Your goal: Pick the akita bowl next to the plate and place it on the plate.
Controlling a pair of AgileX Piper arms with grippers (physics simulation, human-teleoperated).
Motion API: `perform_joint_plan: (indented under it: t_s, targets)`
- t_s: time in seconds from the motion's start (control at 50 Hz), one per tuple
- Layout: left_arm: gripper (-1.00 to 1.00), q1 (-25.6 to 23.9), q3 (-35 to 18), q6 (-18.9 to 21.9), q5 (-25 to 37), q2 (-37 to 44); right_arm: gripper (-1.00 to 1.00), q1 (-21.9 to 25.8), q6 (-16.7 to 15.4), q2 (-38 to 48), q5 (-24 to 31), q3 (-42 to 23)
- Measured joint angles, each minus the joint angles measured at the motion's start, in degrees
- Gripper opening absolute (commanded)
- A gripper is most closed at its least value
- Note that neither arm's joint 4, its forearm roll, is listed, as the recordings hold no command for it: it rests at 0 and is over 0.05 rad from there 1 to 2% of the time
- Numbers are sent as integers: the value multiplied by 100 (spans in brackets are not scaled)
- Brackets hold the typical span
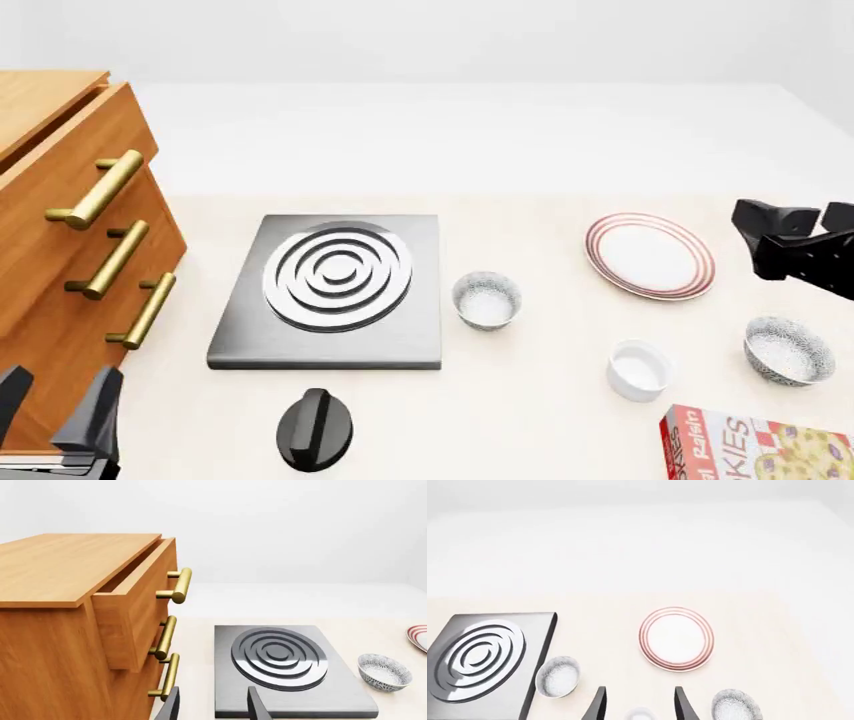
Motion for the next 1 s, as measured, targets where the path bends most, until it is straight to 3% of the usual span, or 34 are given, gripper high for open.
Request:
perform_joint_plan:
  t_s: [0.4, 1.0]
  targets:
    - [100, 0, 0, 0, 0, 0, 100, -458, -144, 520, 46, -32]
    - [100, 0, 0, 0, 0, 0, 100, -1132, -460, 1266, -716, 343]
